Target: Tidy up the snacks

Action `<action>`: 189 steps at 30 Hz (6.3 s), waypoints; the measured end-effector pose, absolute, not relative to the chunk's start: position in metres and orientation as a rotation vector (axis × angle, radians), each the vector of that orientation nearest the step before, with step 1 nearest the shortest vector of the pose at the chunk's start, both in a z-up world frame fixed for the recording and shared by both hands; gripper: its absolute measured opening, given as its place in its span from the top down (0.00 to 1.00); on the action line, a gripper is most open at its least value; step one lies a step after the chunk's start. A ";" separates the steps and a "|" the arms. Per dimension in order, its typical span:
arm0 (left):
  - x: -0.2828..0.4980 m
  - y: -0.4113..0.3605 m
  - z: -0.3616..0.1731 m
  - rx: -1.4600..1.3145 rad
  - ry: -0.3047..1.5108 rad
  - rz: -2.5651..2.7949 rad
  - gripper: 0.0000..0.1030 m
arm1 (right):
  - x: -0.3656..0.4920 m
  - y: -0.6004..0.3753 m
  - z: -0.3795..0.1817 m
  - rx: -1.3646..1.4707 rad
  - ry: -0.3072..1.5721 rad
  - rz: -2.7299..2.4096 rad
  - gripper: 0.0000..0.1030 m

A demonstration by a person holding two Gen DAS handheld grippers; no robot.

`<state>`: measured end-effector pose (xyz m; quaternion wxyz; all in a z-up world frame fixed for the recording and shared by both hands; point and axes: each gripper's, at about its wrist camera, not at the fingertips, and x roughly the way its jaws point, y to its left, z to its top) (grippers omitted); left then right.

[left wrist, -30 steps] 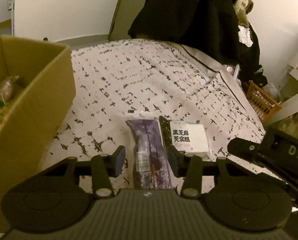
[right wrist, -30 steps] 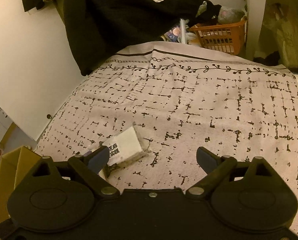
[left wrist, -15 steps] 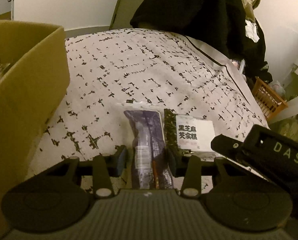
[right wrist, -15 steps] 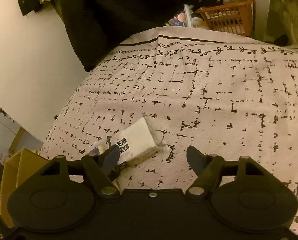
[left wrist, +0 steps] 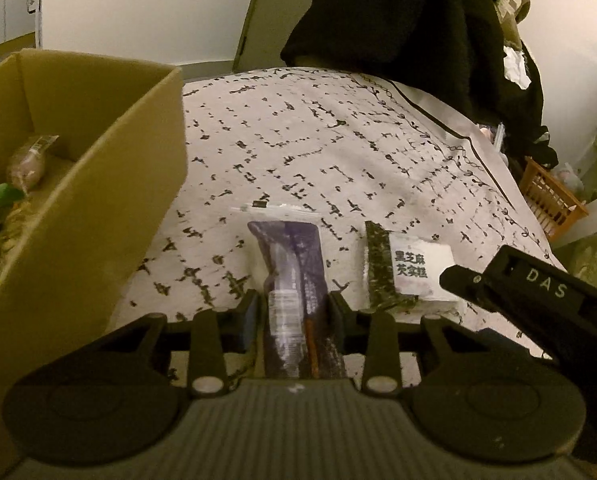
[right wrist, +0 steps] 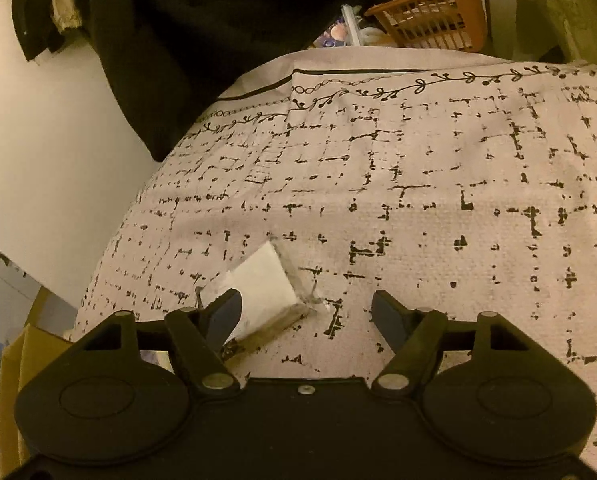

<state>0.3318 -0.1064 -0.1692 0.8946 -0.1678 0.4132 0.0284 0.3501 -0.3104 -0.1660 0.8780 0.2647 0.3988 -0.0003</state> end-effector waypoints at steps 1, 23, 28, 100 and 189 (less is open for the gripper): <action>0.331 -0.105 -0.169 -0.349 0.859 0.058 0.66 | 0.350 -0.310 -0.167 0.550 0.831 -0.001 0.31; 0.315 -0.095 -0.165 -0.314 0.868 0.069 0.66 | 0.352 -0.294 -0.155 0.463 0.831 0.067 0.86; 0.313 -0.094 -0.161 -0.318 0.859 0.064 0.66 | 0.347 -0.297 -0.141 0.460 0.798 0.073 0.91; 0.289 0.030 -0.075 -0.192 0.731 0.222 0.62 | 0.286 -0.193 -0.043 0.341 0.599 0.345 0.92; 0.063 0.068 0.035 -0.228 0.615 0.133 0.00 | 0.113 -0.204 0.020 0.193 0.523 0.268 0.00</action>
